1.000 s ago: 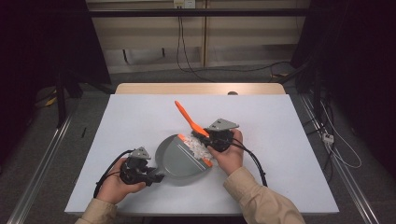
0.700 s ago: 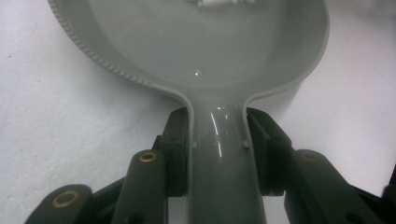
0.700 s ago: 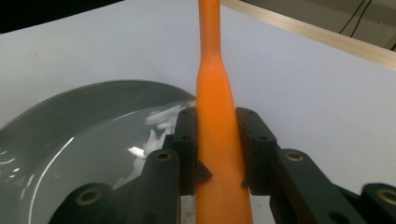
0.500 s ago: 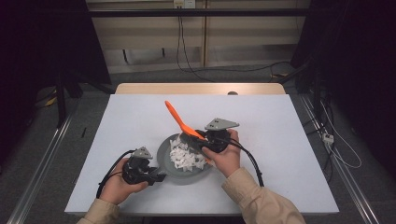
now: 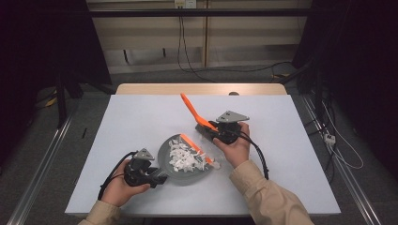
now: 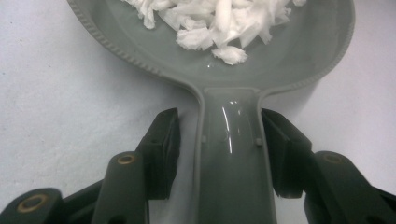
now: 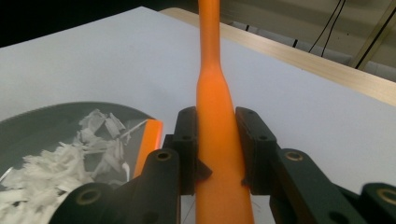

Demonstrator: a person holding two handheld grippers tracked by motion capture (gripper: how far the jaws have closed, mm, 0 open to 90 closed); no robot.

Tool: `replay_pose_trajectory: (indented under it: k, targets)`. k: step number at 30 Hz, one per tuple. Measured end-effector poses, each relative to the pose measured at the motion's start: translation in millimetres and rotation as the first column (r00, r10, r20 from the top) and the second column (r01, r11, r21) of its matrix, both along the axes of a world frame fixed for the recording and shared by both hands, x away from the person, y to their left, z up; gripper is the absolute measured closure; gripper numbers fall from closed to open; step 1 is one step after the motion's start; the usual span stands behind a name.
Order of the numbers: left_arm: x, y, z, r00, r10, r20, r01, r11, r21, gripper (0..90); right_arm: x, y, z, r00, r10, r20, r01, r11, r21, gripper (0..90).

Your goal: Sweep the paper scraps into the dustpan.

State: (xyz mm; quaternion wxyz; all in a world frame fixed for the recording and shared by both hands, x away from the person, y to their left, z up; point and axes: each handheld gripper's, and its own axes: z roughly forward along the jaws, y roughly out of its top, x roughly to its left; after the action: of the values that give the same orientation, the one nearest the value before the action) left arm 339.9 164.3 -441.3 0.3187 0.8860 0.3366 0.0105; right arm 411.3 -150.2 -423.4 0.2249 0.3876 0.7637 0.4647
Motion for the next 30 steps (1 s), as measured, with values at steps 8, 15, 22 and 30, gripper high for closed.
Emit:
replay_pose_trajectory:
  k: [8, 15, 22, 30]
  targets:
    - [0.3, 1.6, 1.9, 0.9994, -0.009, -0.033, 0.009, 1.0000, 0.001, 62.2, 1.5, -3.7, -3.1, 0.9990, -0.001, -0.045, -0.002, 0.997, -0.071, 70.6]
    - [0.2, 8.7, 4.6, 0.9952, -0.076, -0.062, 0.078, 0.9968, 0.021, 62.4, 6.9, -3.4, 7.9, 0.9910, 0.008, -0.134, -0.029, 0.988, -0.154, 64.2]
    - [-0.7, 10.3, 4.3, 0.9940, -0.087, -0.066, 0.088, 0.9960, 0.017, 62.4, 11.7, 5.1, 9.2, 0.9723, 0.026, -0.232, -0.080, 0.971, -0.226, 71.1]
    - [-1.9, 10.0, 3.3, 0.9960, -0.066, -0.061, 0.066, 0.9978, 0.003, 62.4, -3.4, 12.6, 16.6, 0.9538, 0.126, -0.273, -0.164, 0.979, -0.122, 71.4]
